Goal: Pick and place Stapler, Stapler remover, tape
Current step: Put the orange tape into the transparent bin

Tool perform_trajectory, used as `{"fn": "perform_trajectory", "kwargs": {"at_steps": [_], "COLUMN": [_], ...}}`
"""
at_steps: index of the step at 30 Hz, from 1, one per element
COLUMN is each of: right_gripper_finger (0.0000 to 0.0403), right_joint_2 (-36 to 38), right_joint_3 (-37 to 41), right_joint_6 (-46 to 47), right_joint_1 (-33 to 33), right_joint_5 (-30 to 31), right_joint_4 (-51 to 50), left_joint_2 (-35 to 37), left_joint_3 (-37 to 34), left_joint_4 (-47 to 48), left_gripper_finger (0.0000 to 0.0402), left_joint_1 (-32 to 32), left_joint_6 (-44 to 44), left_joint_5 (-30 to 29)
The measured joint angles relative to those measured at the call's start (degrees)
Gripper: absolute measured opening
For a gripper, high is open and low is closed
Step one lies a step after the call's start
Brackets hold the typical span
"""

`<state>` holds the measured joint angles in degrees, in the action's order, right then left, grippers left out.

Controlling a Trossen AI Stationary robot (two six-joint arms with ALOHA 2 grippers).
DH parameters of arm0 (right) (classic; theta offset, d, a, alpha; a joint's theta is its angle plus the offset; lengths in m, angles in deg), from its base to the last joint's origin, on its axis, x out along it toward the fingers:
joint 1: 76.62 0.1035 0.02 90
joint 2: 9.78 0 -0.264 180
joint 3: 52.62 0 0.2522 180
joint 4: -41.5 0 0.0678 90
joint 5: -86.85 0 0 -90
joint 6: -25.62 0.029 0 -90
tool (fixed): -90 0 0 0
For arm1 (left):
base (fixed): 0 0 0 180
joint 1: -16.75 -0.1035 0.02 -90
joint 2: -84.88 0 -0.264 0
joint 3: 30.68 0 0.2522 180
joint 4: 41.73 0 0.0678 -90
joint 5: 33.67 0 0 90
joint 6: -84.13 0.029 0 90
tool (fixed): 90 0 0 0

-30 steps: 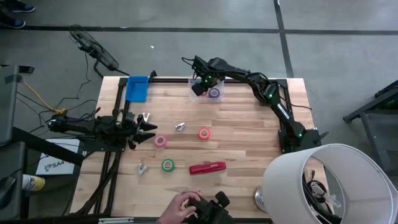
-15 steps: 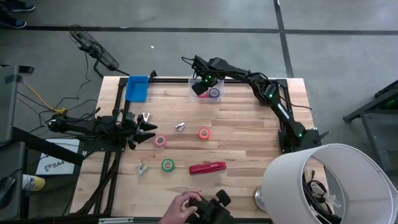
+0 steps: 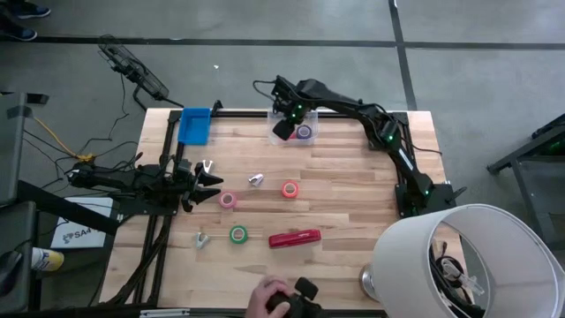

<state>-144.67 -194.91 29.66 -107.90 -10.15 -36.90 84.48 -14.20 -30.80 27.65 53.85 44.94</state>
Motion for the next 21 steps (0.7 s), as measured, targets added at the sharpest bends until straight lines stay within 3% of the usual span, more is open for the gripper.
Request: {"fn": "perform_trajectory", "kwargs": {"at_steps": [10,21], "right_gripper_finger": [0.0157,0.0157], "right_joint_2": [2.0,2.3], "right_joint_3": [0.0,0.0], "right_joint_6": [-14.2,-17.1], "right_joint_1": [3.9,10.4], "right_joint_5": [-0.1,-0.2], "right_joint_4": [-4.3,-6.1], "left_joint_2": [0.0,0.0], "left_joint_3": [0.0,0.0], "left_joint_4": [0.0,0.0], "left_gripper_finger": [0.0229,0.0229], "left_joint_1": [0.0,0.0], "left_joint_6": [0.0,0.0], "left_joint_5": [0.0,0.0]}}
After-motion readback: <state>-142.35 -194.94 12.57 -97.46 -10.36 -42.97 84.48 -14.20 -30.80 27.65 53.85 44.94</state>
